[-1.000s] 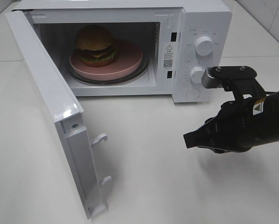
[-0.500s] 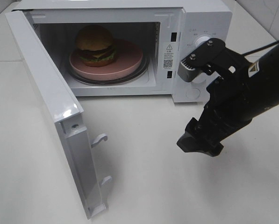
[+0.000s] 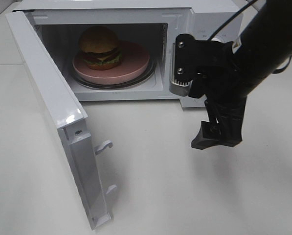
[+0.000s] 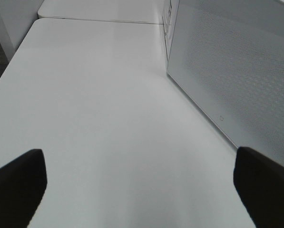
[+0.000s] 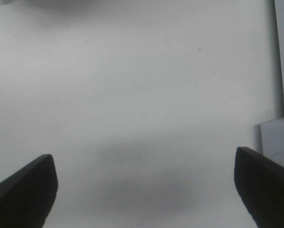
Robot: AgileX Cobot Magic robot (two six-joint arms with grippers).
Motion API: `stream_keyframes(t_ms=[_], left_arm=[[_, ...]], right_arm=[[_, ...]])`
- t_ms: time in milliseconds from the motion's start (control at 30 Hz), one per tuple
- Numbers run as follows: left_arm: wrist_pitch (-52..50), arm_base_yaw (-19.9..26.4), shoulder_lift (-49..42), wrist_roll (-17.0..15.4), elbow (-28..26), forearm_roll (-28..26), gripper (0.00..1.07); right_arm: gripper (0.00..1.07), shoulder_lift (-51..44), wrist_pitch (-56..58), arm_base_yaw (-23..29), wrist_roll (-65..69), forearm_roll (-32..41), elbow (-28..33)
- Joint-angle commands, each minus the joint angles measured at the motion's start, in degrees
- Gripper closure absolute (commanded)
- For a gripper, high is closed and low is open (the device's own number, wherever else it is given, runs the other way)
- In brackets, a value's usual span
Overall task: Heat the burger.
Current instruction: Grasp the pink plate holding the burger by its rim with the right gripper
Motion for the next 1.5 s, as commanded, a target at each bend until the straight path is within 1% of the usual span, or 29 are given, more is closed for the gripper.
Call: stream_keyframes(t_ms=[33, 67, 133, 167, 200, 233, 267, 333, 433, 500, 533, 600, 700, 767, 800, 833, 867, 967, 1033, 1067, 1100, 1167, 1200, 1267, 1400, 1500], left_arm=[[0.00, -0.23, -0.17, -0.46, -0.06, 0.00, 0.06], [0.00, -0.23, -0.17, -0.46, -0.06, 0.00, 0.06], [0.00, -0.23, -0.17, -0.46, -0.06, 0.00, 0.06], [0.00, -0.23, -0.17, -0.46, -0.06, 0.00, 0.06], [0.00, -0.23, -0.17, -0.46, -0.06, 0.00, 0.06], [0.00, -0.23, -0.17, -0.46, -0.06, 0.00, 0.06], [0.00, -0.23, -0.17, -0.46, -0.06, 0.00, 0.06], [0.00, -0.23, -0.17, -0.46, -0.06, 0.00, 0.06], [0.00, -0.23, -0.17, -0.46, -0.06, 0.00, 0.06], [0.00, -0.23, -0.17, -0.46, -0.06, 0.00, 0.06], [0.00, -0.23, -0.17, -0.46, -0.06, 0.00, 0.06], [0.00, -0.23, -0.17, -0.46, -0.06, 0.00, 0.06], [0.00, -0.23, -0.17, -0.46, -0.06, 0.00, 0.06], [0.00, -0.23, -0.17, -0.46, -0.06, 0.00, 0.06], [0.00, -0.23, -0.17, -0.46, -0.06, 0.00, 0.06], [0.00, -0.23, -0.17, -0.46, -0.06, 0.00, 0.06], [0.00, -0.23, -0.17, -0.46, -0.06, 0.00, 0.06], [0.00, -0.23, -0.17, -0.46, -0.06, 0.00, 0.06], [0.00, -0.23, -0.17, -0.46, -0.06, 0.00, 0.06], [0.00, -0.23, -0.17, -0.46, -0.06, 0.00, 0.06], [0.00, -0.23, -0.17, -0.46, -0.06, 0.00, 0.06], [0.00, -0.23, -0.17, -0.46, -0.06, 0.00, 0.06], [0.00, -0.23, -0.17, -0.46, -0.06, 0.00, 0.06], [0.00, -0.23, -0.17, -0.46, -0.06, 0.00, 0.06], [0.00, -0.23, -0.17, -0.46, -0.06, 0.00, 0.06], [0.00, -0.23, -0.17, -0.46, -0.06, 0.00, 0.06]], right_arm=[[0.09, 5.10, 1.20, 2.23, -8.42, 1.95, -5.44], [0.09, 5.10, 1.20, 2.23, -8.42, 1.95, -5.44], [0.09, 8.65, 1.83, 3.55, -10.49, 2.06, -9.74], [0.09, 8.65, 1.83, 3.55, -10.49, 2.06, -9.74], [0.10, 10.94, 2.52, 4.13, -11.00, 2.12, -12.66], [0.11, 12.09, 2.98, 4.13, -11.12, 2.18, -14.27], [0.11, 12.09, 2.98, 4.13, -11.12, 2.18, -14.27], [0.12, 17.19, 6.88, 4.81, -12.20, 2.12, -20.63], [0.12, 18.51, 7.91, 4.81, -12.72, 2.12, -22.23], [0.13, 23.03, 9.51, 4.81, -13.06, 2.18, -28.02], [0.13, 23.03, 9.51, 4.81, -13.06, 2.18, -28.02], [0.14, 25.78, 9.74, 4.81, -13.06, 2.18, -31.74], [0.14, 26.53, 9.80, 4.81, -13.06, 2.18, -32.77], [0.14, 30.08, 10.03, 4.81, -13.01, 2.18, -37.53], [0.14, 30.08, 10.03, 4.81, -13.01, 2.18, -37.53], [0.15, 31.00, 10.20, 4.81, -13.01, 2.18, -38.79], [0.16, 32.72, 11.17, 4.81, -13.01, 2.18, -41.42], [0.16, 33.52, 11.57, 4.81, -13.01, 2.18, -42.51], [0.17, 37.07, 13.01, 4.81, -12.89, 2.06, -47.10], [0.17, 37.07, 13.01, 4.81, -12.89, 2.06, -47.10], [0.17, 38.79, 13.41, 4.81, -12.72, 2.01, -49.39], [0.18, 39.36, 13.58, 4.81, -12.72, 2.01, -50.25], [0.18, 40.68, 13.52, 4.81, -12.03, 2.01, -52.14], [0.18, 41.20, 13.52, 4.81, -11.40, 2.01, -52.83], [0.20, 43.77, 13.87, 4.81, -9.57, 2.01, -56.44], [0.20, 44.18, 13.87, 4.81, -9.57, 2.06, -56.89]])
